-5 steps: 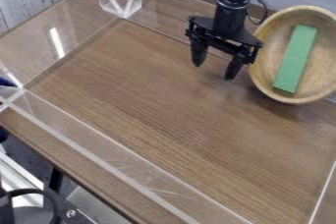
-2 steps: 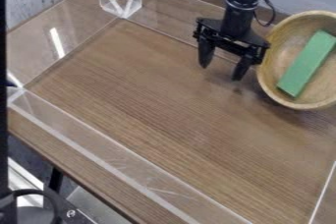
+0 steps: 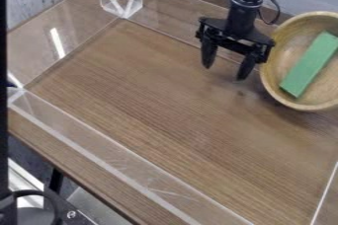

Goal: Remove the green block from inside the brown bowl and put it on the table

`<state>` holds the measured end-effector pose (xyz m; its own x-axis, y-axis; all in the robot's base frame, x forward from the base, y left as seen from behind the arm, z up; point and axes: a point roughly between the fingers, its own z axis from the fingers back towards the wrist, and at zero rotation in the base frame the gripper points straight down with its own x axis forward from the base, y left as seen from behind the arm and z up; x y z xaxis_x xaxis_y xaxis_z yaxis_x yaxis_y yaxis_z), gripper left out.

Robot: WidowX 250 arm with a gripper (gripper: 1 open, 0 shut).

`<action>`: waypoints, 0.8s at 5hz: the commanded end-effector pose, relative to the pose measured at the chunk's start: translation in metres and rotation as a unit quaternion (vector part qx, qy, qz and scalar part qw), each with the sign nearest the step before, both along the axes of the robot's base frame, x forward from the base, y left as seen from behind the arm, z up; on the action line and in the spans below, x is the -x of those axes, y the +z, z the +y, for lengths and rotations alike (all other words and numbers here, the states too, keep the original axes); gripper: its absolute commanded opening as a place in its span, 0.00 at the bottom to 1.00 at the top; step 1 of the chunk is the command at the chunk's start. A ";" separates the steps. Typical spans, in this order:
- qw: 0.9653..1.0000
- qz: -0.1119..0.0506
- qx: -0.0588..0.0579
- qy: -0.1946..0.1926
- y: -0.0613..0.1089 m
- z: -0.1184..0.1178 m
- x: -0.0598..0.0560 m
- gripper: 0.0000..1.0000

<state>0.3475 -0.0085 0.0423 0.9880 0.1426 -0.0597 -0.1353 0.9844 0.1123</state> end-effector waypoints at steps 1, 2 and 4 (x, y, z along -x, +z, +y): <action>0.999 -0.032 0.007 0.005 0.012 0.005 -0.012 1.00; 0.999 -0.022 0.023 0.005 0.012 0.006 -0.012 1.00; 1.000 -0.005 0.027 0.006 0.007 0.010 -0.009 1.00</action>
